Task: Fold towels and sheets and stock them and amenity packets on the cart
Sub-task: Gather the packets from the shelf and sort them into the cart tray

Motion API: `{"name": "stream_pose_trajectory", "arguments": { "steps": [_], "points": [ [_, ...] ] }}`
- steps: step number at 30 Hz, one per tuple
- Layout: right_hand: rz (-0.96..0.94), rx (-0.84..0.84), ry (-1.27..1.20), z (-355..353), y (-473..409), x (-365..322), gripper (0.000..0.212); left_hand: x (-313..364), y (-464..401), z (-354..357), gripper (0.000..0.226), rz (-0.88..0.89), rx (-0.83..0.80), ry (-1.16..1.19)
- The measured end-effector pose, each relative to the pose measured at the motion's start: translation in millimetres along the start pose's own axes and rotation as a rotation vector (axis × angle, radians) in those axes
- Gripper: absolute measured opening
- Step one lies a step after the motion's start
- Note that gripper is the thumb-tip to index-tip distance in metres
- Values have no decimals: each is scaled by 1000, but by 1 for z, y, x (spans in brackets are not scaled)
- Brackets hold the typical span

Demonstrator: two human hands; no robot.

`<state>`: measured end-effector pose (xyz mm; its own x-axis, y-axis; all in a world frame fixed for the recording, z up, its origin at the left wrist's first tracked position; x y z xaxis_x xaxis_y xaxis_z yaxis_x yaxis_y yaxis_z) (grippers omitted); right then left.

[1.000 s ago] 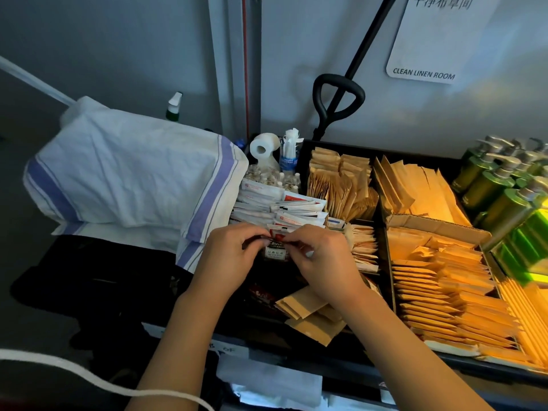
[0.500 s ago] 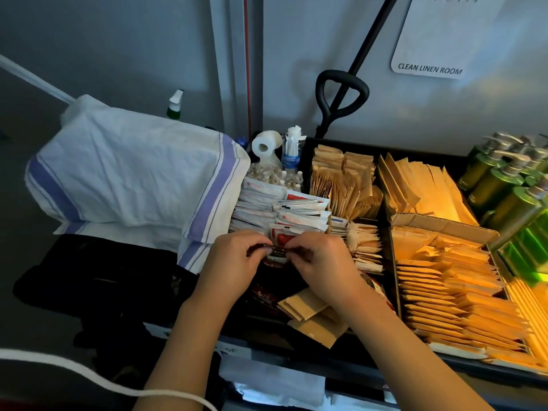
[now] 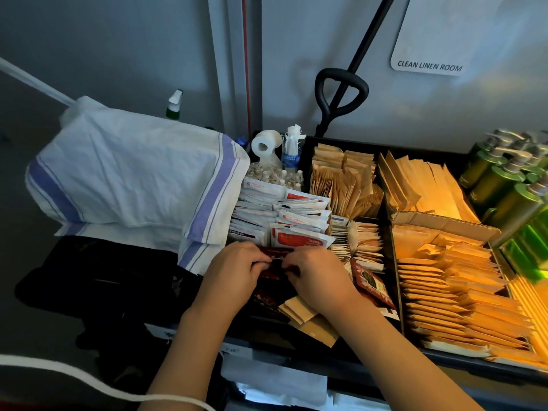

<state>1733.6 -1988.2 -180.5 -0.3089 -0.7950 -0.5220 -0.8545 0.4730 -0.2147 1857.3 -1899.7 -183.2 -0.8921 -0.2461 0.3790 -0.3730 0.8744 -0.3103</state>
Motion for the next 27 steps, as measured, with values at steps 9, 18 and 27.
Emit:
{"name": "stream_pose_trajectory", "arguments": {
  "steps": [9,18,27],
  "points": [
    [24,8,8,-4,-1,3,18,-11,3,-4,12,-45,38,6],
    [67,10,-14,-29,8,9,27,-8,4,-16,19,-66,-16,65],
    [282,74,-104,-101,55,64,41,40,-7,-22,20,18,67,184]
  ]
}}
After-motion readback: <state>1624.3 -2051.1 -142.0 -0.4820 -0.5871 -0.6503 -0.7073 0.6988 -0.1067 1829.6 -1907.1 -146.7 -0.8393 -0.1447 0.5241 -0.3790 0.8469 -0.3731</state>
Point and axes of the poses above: each hand's wrist, its own y-axis away from the middle knuckle, its own z-axis out of the palm, x = y × z, the point moved 7 cm from there along -y, towards the middle knuckle, and after that the axes turned 12 degrees about -y, right-handed, at the moved point
